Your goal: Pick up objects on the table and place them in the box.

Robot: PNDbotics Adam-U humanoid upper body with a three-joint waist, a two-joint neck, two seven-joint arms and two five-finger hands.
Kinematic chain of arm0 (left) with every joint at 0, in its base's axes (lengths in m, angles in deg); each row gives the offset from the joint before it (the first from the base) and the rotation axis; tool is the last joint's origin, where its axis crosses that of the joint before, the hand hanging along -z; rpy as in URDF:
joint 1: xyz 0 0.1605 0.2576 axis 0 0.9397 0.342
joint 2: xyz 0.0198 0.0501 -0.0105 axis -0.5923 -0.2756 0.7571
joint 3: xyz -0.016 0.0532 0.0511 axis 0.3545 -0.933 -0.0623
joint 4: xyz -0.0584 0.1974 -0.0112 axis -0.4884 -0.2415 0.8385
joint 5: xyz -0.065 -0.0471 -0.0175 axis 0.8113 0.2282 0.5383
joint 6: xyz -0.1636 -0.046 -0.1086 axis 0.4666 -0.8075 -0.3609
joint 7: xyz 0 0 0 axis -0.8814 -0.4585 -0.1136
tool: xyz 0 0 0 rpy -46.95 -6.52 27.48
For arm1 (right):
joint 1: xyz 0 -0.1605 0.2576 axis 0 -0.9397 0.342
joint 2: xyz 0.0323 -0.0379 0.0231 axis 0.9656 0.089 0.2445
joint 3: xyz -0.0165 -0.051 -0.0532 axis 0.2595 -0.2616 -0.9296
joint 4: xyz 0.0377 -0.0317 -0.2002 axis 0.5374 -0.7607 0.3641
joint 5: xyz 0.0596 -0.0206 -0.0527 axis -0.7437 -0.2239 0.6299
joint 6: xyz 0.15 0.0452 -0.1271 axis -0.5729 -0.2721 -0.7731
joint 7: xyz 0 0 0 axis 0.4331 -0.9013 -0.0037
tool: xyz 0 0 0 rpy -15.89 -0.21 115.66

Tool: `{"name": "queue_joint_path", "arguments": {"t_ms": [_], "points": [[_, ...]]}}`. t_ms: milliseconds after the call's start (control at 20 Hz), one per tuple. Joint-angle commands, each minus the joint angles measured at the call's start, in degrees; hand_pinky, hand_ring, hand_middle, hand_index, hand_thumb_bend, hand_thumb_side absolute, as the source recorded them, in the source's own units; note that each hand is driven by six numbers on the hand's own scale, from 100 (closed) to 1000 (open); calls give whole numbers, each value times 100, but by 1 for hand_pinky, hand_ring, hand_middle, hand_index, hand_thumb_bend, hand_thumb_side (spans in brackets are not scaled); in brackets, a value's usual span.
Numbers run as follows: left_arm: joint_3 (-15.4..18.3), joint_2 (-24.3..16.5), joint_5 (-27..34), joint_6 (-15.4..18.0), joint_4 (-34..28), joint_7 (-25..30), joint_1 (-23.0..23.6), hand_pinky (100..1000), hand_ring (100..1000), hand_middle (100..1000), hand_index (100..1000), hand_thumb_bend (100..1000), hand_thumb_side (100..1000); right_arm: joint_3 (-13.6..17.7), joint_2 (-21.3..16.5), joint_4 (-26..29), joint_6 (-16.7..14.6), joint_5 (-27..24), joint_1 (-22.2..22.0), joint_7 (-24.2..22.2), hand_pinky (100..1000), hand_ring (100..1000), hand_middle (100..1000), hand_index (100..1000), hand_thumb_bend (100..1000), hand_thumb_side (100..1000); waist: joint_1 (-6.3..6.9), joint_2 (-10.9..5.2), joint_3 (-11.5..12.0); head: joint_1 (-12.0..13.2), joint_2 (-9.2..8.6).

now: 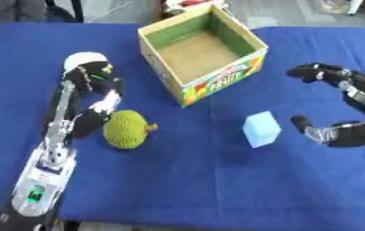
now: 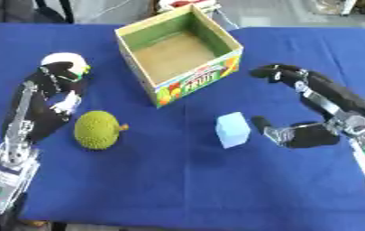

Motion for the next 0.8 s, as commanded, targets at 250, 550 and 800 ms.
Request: {"name": "queue_joint_path", "arguments": {"t_ms": [250,550,800], "points": [[-10,-103,12,12,-77,27,-27,556,555,572,768,354,421,-237,-414,-308,-251,-169,344,-755,858,925,897,960,258,384,-21,-83,16,-20,-9],[-14,-107,14,13,-75,32,-19,557,555,572,768,354,421,-337,-515,-544,-413,-156,540,-1516,872,933,902,963,271,405,-22,-90,18,-13,-6],[-15,-109,14,14,-73,36,-12,557,555,572,768,354,422,-354,-523,-692,-466,-55,651,-1697,875,933,902,963,278,407,-21,-99,19,-11,0]]}}
